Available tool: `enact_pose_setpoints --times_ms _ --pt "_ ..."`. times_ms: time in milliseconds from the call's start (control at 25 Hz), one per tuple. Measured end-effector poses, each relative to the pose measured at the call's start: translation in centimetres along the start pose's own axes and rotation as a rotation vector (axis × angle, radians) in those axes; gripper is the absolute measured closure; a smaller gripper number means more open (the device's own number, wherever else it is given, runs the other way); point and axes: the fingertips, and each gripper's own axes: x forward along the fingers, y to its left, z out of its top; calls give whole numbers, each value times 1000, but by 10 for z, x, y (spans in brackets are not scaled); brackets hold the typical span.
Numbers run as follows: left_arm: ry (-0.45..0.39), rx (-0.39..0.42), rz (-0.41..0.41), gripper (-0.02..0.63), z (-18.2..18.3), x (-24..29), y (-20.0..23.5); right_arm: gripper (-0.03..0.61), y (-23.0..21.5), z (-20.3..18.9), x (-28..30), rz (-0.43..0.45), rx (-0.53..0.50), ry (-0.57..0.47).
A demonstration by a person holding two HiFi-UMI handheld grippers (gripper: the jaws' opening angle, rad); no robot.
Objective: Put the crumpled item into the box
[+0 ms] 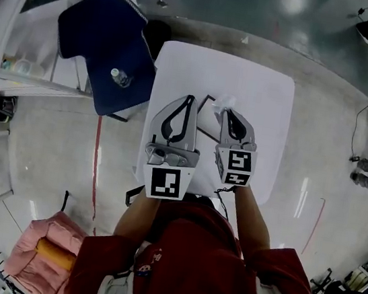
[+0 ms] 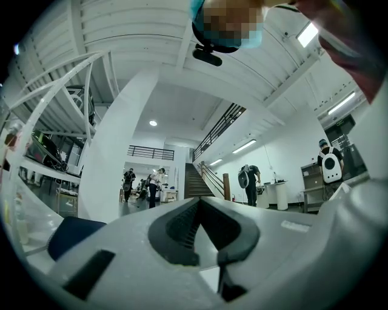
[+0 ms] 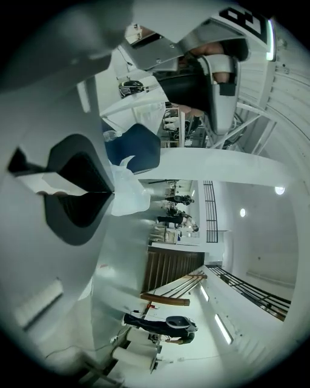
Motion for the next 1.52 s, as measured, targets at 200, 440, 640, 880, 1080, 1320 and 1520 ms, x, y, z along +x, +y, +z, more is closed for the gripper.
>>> enact_pose_setpoints --times_ms 200,440,640,880,1080,1320,1520 --pt "10 -7 15 611 -7 1 10 575 3 -31 17 20 -11 95" --pt "25 7 13 611 -17 1 16 575 6 -65 34 40 -25 193" --pt "31 5 41 611 -23 2 32 575 8 -95 47 61 -29 286" --pt "44 -5 57 611 -29 1 40 575 12 -126 60 103 -34 416" --pt "47 0 66 611 -35 6 46 575 14 -144 70 132 -52 481" --pt "66 -4 69 611 -42 5 50 575 16 -166 76 169 -65 576" --pt "76 -8 71 611 -48 6 52 575 16 -182 84 204 -93 664"
